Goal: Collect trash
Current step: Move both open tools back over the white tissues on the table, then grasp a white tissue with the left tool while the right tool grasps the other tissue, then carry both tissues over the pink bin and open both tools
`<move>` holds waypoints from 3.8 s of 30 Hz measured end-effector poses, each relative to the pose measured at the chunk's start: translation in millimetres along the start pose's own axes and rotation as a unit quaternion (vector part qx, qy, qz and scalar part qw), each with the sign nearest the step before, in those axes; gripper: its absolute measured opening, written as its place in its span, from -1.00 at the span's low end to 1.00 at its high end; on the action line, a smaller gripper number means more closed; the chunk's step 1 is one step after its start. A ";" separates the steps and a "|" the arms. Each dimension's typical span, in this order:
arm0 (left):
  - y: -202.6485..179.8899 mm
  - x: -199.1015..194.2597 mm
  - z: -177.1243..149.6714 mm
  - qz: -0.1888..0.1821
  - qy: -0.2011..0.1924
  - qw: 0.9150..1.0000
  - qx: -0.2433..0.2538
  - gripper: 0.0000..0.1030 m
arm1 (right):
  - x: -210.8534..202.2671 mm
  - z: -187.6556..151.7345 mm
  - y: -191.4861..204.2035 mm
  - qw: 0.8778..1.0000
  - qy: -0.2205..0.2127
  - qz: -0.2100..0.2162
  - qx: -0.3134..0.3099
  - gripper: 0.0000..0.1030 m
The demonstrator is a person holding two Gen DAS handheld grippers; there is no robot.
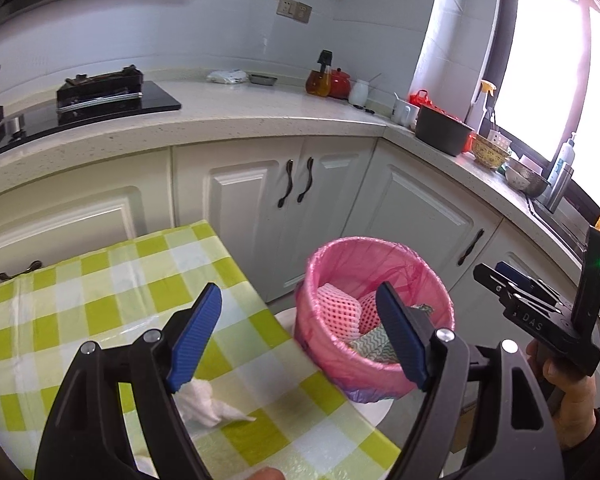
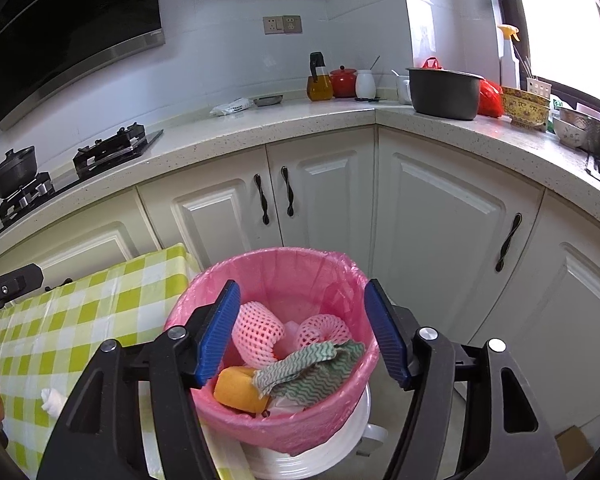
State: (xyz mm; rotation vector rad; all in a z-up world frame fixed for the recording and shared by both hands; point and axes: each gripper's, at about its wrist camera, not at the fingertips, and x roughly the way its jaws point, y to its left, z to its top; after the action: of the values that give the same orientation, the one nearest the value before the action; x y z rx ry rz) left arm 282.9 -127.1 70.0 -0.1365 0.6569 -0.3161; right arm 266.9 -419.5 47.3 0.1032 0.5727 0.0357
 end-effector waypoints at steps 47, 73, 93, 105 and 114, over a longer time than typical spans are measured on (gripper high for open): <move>126.2 1.3 -166.0 0.112 0.141 0.982 -0.057 0.05 | -1.5 -102.6 137.9 0.990 0.097 0.078 -0.063 0.54; 180.5 -25.2 -144.4 0.120 0.097 0.983 -0.099 -0.23 | 98.7 -127.2 269.7 0.961 0.168 0.136 -0.175 0.35; 143.9 -18.6 -105.7 0.105 0.078 0.990 -0.053 -0.28 | 74.7 -85.6 239.8 0.972 0.122 0.134 -0.152 -0.53; 48.4 10.2 -36.8 0.035 0.044 0.998 0.014 -0.29 | 35.1 -24.8 141.2 0.990 0.066 0.089 -0.090 -0.53; -29.1 58.3 6.2 -0.036 0.039 0.998 0.043 -0.29 | 31.2 -0.6 65.8 0.997 0.049 0.045 -0.047 -0.53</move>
State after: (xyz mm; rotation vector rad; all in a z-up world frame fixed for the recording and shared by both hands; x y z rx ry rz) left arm 323.1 -173.7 47.7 -0.0664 0.7153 -0.4190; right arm 292.5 -352.1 37.1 0.0350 0.6634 0.1564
